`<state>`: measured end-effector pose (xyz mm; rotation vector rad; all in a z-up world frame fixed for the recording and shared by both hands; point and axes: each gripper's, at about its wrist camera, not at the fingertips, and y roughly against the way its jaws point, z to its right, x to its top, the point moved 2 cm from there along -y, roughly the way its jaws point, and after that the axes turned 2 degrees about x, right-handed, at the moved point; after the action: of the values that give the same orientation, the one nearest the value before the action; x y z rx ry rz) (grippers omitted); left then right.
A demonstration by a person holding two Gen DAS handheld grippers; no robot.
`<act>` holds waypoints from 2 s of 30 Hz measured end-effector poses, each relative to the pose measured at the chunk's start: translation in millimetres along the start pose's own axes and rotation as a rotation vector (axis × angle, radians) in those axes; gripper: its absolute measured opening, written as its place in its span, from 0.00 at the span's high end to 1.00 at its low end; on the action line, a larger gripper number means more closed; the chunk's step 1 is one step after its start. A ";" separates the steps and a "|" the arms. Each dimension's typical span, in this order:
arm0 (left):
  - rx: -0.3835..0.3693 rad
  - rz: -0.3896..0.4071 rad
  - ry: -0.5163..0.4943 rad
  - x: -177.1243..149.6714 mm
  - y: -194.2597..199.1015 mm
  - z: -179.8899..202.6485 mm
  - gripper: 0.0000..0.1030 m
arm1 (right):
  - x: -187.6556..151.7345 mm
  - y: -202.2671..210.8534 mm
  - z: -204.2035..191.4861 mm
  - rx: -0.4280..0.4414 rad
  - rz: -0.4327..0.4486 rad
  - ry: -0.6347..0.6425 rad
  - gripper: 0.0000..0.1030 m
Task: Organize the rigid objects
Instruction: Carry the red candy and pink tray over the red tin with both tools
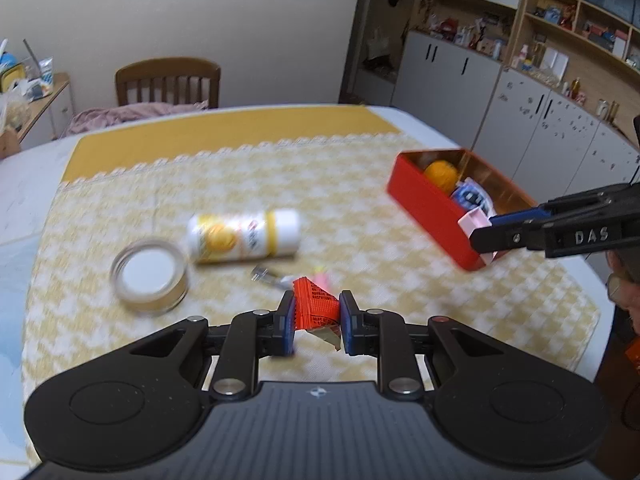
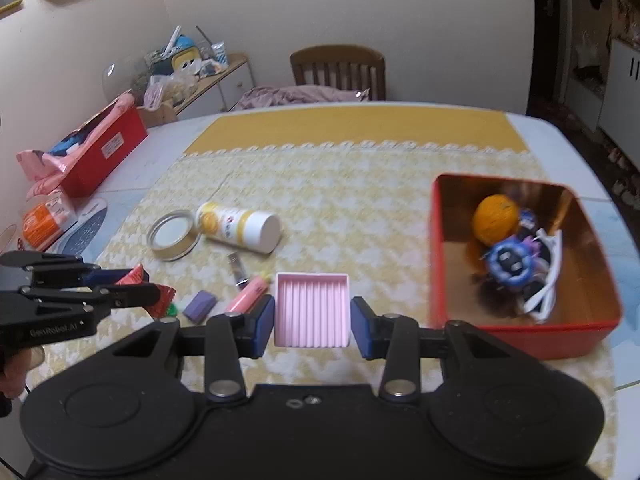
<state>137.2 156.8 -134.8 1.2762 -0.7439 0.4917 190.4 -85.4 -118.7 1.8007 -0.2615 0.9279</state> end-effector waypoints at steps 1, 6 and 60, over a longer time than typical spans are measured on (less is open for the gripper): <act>-0.008 0.006 -0.003 4.9 -0.1 4.2 0.79 | 1.3 3.4 3.4 -0.002 0.005 0.004 0.61; -0.043 0.033 -0.022 28.2 -6.0 26.2 0.79 | 8.9 18.7 23.3 -0.035 0.031 0.005 0.61; 0.047 -0.175 -0.138 135.1 -225.4 191.7 0.79 | 58.4 -69.4 222.5 -0.088 -0.137 0.220 0.61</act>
<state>344.1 -92.3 -165.5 1.4161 -0.7305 0.2828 373.6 -235.0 -161.0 1.5994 -0.0386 0.9919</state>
